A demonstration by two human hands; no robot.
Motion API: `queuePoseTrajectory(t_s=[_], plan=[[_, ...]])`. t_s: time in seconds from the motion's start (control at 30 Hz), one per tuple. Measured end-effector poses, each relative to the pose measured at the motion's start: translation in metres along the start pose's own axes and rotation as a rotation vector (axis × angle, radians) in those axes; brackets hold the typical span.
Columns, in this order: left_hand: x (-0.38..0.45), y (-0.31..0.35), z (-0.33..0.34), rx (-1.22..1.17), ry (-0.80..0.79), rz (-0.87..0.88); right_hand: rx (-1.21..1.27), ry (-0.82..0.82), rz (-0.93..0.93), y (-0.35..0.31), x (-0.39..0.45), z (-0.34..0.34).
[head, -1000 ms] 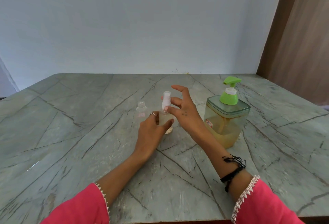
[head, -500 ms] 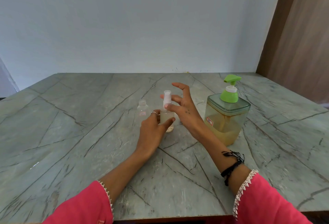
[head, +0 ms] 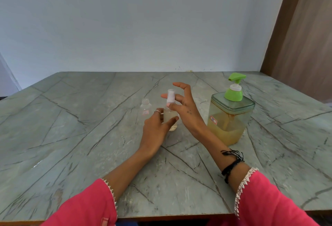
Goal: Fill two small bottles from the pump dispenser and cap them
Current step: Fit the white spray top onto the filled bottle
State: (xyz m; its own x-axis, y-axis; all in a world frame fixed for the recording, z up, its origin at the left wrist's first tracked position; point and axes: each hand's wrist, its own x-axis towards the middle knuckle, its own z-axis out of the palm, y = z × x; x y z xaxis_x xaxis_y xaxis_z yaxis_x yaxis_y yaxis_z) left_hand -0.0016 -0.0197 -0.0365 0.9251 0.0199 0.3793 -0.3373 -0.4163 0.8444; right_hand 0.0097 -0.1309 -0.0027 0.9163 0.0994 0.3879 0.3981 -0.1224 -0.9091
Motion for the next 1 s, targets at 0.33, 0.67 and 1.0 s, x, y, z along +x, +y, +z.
queuePoseTrajectory(t_s=[0.33,0.67,1.0], plan=[[0.001,0.001,-0.001,0.002,0.015,-0.022,-0.069,0.140,-0.013,0.000,0.006,0.002],[-0.001,0.003,0.001,0.040,0.003,-0.032,-0.143,0.167,-0.033,0.001,0.002,0.004],[0.002,0.003,0.001,0.089,0.008,-0.046,-0.405,0.089,0.063,-0.010,-0.007,-0.015]])
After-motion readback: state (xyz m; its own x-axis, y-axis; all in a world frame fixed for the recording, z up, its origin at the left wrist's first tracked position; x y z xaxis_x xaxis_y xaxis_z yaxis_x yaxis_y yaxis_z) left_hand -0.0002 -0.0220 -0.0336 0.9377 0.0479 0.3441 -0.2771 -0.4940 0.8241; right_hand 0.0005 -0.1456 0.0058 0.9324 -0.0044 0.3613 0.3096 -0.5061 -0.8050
